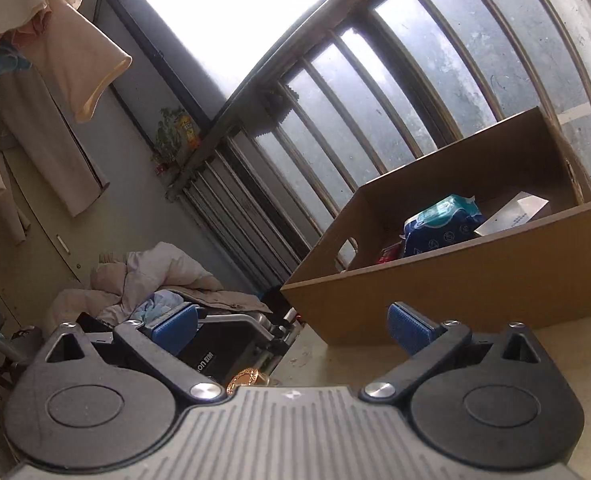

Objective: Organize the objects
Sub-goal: 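Move the right gripper to the glass jar with gold lid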

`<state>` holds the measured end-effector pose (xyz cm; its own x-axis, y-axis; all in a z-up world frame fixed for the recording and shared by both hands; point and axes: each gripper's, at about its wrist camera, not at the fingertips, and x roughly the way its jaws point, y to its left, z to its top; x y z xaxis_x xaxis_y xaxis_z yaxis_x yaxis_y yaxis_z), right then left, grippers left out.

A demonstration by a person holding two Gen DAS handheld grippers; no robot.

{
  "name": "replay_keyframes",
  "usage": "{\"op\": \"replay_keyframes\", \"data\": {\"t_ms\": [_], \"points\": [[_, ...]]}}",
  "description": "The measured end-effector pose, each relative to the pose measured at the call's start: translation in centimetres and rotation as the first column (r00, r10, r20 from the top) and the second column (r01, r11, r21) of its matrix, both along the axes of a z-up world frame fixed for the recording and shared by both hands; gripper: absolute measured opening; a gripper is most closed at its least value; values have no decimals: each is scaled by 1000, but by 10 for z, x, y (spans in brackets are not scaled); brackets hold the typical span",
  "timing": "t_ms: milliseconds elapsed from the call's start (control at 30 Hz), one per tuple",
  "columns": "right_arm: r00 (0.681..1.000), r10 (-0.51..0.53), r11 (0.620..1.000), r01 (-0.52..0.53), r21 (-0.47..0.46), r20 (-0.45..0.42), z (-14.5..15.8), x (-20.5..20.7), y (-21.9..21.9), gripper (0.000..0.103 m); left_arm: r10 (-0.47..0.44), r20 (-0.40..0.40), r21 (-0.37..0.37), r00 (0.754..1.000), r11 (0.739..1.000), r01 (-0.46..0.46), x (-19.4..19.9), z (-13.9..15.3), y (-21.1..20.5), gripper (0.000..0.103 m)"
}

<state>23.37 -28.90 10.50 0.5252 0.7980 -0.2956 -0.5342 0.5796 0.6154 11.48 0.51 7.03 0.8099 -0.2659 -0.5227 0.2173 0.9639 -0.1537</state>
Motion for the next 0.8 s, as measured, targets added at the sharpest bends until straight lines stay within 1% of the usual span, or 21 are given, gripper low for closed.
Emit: {"op": "replay_keyframes", "data": {"t_ms": [67,100,167,333,400,467,567,600,633,667,700,767,800], "points": [[999,30,999,-31,-24,-42,-14,2,23,103,45,15,-6,999,999,-45,-6,-9,16,101],[996,55,998,-57,-34,-66,-23,-1,38,103,61,13,-5,998,998,-61,-6,-12,21,101],[991,92,994,-98,-49,-101,-31,-1,62,103,111,-8,5,994,994,-111,-2,-19,32,101],[975,167,976,-184,-116,-146,-42,4,117,103,149,-78,10,986,989,-149,17,-42,60,101],[970,187,966,-210,-149,-152,-46,8,137,102,159,-86,6,984,987,-159,21,-51,70,101],[965,203,956,-232,-180,-163,-50,12,153,101,151,-91,16,984,989,-150,27,-59,73,101],[964,214,937,-248,-244,-160,-57,16,175,96,129,-102,28,986,992,-126,33,-70,73,99],[964,217,930,-252,-267,-154,-59,17,182,95,124,-108,28,986,992,-121,35,-72,73,95],[963,220,924,-256,-285,-153,-61,18,187,95,117,-108,27,987,993,-115,37,-75,73,94],[962,226,918,-263,-298,-153,-62,19,192,94,114,-92,35,989,993,-111,35,-75,71,94],[960,235,911,-273,-308,-153,-64,20,196,91,108,-88,42,990,994,-105,35,-75,69,94],[955,250,901,-289,-323,-157,-66,22,202,89,93,-82,39,992,995,-90,34,-76,67,93],[952,259,897,-299,-325,-162,-67,23,205,86,85,-80,38,993,996,-82,33,-75,65,91]]}}
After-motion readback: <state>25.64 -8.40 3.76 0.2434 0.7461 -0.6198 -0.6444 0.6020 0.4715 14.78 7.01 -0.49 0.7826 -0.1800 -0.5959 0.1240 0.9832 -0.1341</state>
